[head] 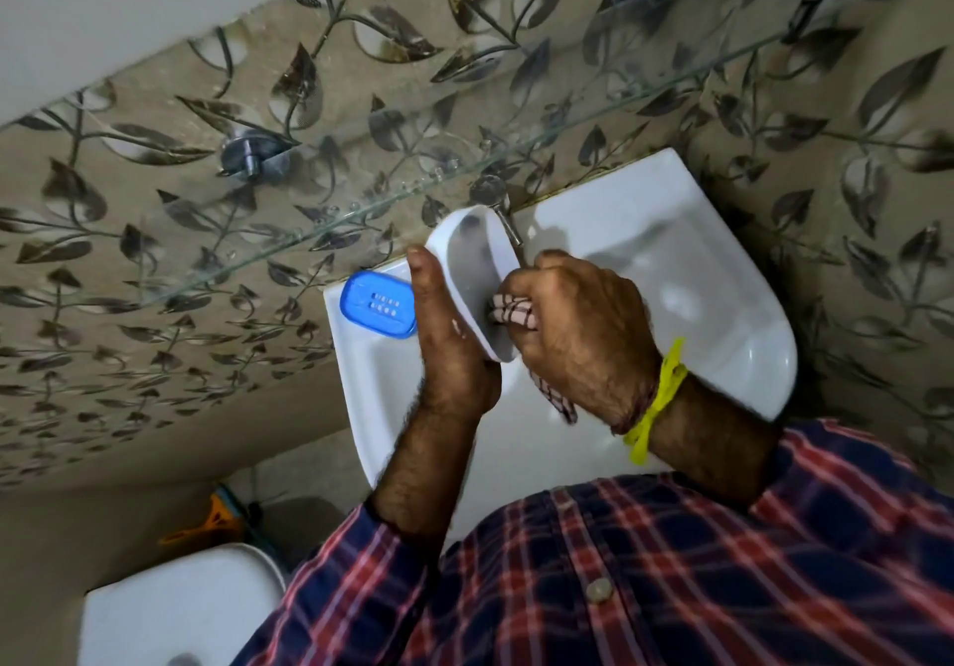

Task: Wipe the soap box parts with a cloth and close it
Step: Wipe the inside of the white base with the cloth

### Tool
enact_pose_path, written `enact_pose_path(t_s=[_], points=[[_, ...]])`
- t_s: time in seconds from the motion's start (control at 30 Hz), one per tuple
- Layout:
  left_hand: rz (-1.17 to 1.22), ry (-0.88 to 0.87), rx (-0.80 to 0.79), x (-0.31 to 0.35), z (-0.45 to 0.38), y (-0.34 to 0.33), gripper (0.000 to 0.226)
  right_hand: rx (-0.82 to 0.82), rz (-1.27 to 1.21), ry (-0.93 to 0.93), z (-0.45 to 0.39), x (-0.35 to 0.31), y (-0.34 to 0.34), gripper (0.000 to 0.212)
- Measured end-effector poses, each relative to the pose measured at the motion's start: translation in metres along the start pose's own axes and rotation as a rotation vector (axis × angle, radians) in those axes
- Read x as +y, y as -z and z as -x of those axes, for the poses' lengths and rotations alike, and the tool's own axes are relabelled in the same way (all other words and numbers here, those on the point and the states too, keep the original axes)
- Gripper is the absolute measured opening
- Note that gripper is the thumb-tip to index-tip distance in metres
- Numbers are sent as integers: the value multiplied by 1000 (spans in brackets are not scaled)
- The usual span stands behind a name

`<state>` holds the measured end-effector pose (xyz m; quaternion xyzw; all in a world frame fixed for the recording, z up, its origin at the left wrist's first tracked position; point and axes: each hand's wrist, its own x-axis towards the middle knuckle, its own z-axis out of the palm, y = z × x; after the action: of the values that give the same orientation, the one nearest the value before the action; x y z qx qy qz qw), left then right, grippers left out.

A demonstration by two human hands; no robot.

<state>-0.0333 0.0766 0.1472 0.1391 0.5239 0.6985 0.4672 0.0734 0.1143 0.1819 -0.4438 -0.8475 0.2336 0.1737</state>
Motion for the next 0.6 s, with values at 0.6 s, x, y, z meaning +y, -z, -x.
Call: enact_pose_path(t_s=[0.6], points=[[12, 36, -16, 3, 0, 3, 65, -142, 26, 108, 5, -3, 3, 18]])
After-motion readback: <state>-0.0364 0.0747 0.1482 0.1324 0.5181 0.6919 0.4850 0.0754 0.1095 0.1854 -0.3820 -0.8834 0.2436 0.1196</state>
